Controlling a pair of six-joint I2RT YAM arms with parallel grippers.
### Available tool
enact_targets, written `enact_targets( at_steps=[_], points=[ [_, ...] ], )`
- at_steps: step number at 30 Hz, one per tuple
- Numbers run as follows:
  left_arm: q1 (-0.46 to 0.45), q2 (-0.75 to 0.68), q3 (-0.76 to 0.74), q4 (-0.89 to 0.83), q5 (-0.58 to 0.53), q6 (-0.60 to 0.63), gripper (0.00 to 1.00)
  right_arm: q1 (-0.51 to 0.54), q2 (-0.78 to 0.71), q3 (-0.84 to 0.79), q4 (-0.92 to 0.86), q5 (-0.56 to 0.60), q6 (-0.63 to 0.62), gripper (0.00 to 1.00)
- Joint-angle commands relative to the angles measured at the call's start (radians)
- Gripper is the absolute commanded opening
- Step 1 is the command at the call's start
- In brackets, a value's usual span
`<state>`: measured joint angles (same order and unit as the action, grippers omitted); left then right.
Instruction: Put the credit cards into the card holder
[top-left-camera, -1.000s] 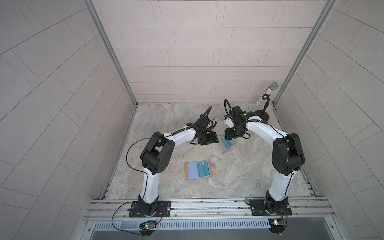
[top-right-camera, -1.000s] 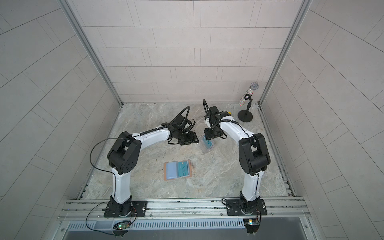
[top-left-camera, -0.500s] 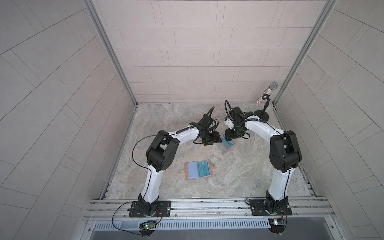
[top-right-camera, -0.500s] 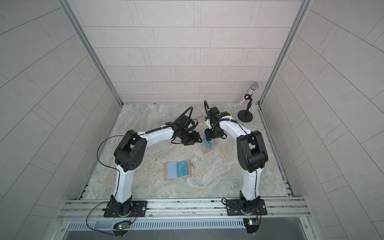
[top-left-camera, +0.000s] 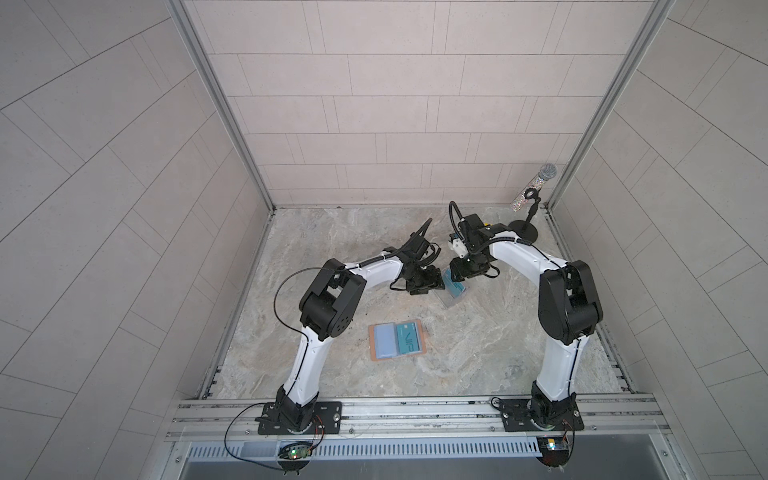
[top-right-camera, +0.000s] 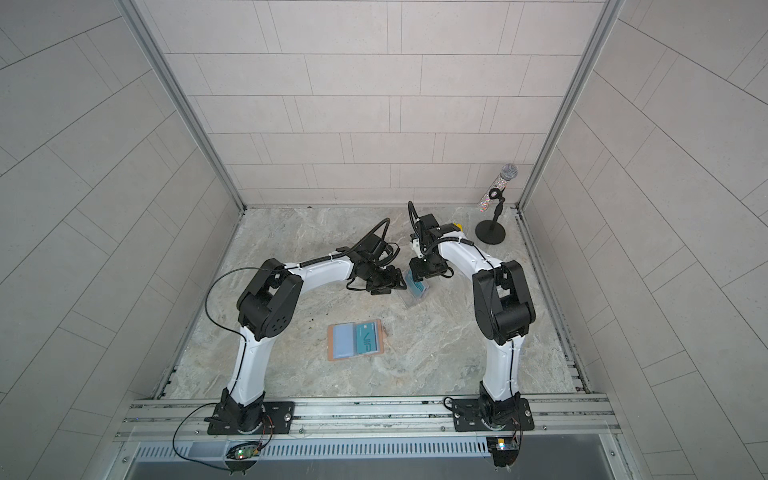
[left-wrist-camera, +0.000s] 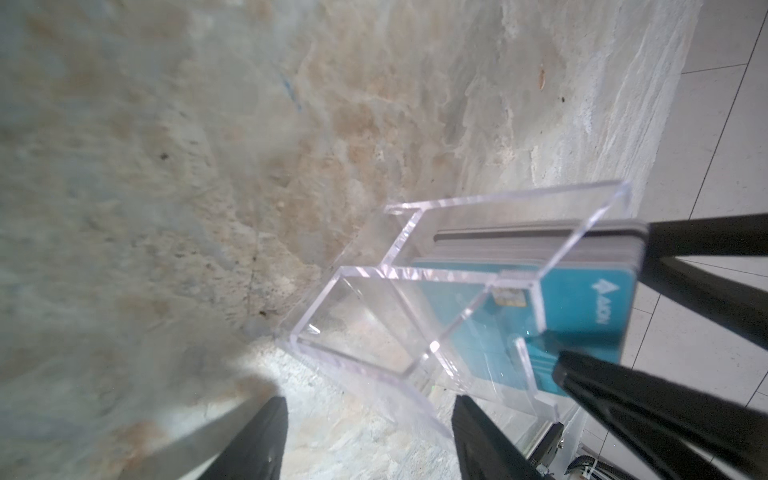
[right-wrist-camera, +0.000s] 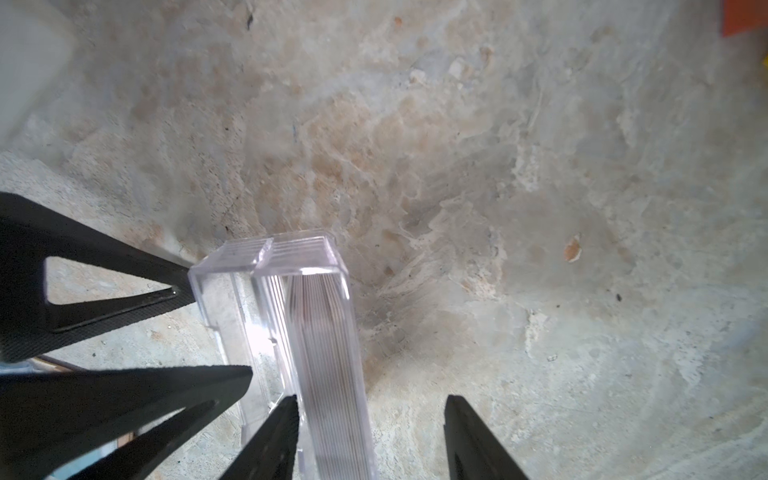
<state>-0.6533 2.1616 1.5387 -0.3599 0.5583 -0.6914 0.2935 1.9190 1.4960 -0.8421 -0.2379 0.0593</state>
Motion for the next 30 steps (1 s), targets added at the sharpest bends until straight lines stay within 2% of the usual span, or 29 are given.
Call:
enact_targets(
  at_steps=[1, 12, 23, 25, 30],
  points=[
    [-0.007, 0.02, 0.028, -0.004, -0.003, -0.004, 0.69, -0.002, 0.014, -0.005, -0.018, 0.014, -0.019, 0.58],
    [-0.008, 0.038, 0.025, -0.033, -0.03, 0.015, 0.67, -0.002, 0.023, -0.008, -0.02, 0.056, -0.014, 0.57],
    [-0.008, 0.041, -0.021, -0.052, -0.068, 0.018, 0.58, 0.001, 0.016, 0.015, -0.049, 0.095, -0.016, 0.49],
    [-0.008, 0.042, -0.026, -0.064, -0.079, 0.021, 0.54, 0.003, 0.011, 0.019, -0.053, 0.103, -0.017, 0.46],
    [-0.008, 0.04, -0.047, -0.071, -0.092, 0.029, 0.52, 0.004, -0.003, 0.02, -0.052, 0.112, -0.016, 0.44]
  ],
)
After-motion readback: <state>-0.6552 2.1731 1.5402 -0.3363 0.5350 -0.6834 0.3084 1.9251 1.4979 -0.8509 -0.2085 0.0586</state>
